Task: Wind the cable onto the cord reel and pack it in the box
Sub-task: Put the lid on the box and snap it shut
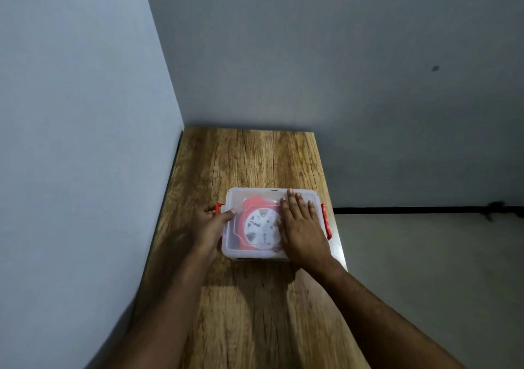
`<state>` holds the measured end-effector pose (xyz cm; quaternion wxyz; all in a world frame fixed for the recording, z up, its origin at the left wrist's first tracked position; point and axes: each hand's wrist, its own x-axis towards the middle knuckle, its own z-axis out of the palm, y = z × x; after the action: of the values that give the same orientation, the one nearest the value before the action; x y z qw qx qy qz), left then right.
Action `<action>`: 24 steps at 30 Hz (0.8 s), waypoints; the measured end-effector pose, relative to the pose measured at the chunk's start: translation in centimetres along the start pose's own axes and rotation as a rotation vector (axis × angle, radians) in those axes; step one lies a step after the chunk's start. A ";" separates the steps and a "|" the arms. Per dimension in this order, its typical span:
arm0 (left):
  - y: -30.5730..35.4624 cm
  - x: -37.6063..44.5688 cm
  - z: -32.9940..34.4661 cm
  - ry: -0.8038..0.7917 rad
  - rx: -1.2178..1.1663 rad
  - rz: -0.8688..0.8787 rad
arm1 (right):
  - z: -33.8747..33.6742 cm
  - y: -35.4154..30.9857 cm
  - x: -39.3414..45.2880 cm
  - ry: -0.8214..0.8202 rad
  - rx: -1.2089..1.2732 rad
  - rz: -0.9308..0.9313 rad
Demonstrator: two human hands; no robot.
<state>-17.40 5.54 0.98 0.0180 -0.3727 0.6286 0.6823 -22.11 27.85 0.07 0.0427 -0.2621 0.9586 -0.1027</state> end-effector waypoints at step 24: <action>-0.4 -3.4 5.9 -0.071 1.543 0.629 | -1.3 -0.6 -0.5 -0.005 0.040 -0.036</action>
<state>-17.60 12.26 2.04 0.0970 -0.0410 0.9934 0.0446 -21.58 27.79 1.44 0.0484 -0.2788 0.9514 -0.1218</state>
